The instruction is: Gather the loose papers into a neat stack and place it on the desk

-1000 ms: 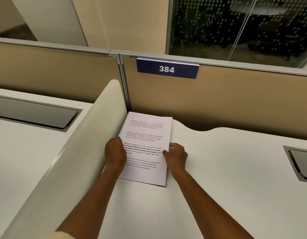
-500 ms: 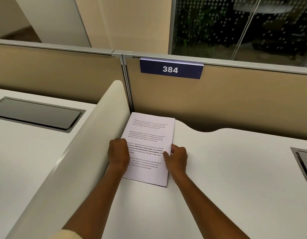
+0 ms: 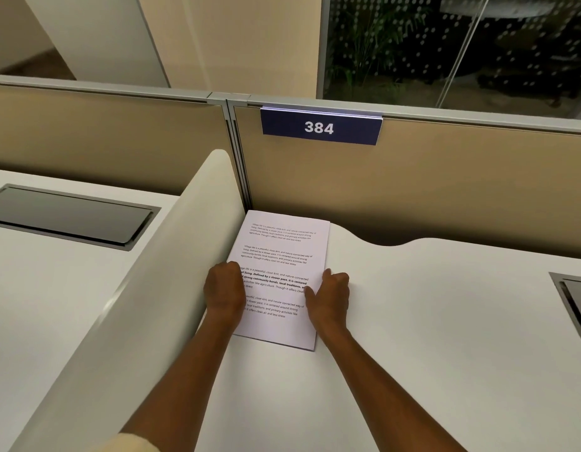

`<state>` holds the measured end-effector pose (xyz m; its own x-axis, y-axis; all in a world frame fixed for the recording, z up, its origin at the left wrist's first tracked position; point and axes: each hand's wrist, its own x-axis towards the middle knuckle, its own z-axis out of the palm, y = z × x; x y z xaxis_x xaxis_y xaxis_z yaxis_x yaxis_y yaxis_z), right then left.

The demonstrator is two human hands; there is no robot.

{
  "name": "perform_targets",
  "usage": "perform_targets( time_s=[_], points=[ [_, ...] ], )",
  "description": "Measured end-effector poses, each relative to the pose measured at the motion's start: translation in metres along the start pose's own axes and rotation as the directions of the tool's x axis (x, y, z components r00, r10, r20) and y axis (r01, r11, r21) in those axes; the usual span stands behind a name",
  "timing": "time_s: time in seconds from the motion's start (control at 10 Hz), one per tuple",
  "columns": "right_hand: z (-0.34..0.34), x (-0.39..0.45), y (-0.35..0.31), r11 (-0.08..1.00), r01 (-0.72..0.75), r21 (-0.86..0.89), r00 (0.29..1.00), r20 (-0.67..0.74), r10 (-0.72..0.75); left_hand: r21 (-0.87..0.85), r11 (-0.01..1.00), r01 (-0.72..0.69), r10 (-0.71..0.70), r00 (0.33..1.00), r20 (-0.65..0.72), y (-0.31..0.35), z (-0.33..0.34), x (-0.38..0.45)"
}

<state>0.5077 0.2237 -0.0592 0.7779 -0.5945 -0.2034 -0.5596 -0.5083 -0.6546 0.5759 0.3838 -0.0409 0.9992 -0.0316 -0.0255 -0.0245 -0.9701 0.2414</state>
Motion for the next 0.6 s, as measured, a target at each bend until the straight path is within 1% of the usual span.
perform_targets(
  time_s=[0.2, 0.3, 0.4, 0.5, 0.6],
  points=[
    [0.002, 0.003, 0.0, 0.994, -0.023, 0.107, 1.0, -0.018, 0.025, 0.021, 1.0, -0.007, 0.007, 1.0, 0.007, 0.0, -0.001, 0.004],
    [0.002, 0.004, 0.002, 0.993, 0.007, 0.118, 1.0, -0.03, -0.004, 0.017, 1.0, -0.005, 0.005, 1.0, 0.007, -0.001, -0.001, 0.005],
    [-0.002, 0.003, 0.003, 0.985, 0.014, 0.17, 0.999, -0.033, -0.008, -0.024, 1.0, 0.006, -0.006, 1.0, -0.013, -0.003, -0.003, 0.004],
    [-0.011, 0.008, 0.005, 0.95, 0.008, 0.311, 0.995, -0.097, 0.024, -0.069, 0.997, 0.017, -0.019, 0.999, -0.035, -0.002, -0.007, 0.008],
    [-0.024, 0.006, 0.009, 0.937, 0.056, 0.346, 0.986, -0.165, 0.002, -0.113, 0.993, 0.025, -0.031, 0.998, -0.05, 0.0, -0.015, 0.009]
  ],
)
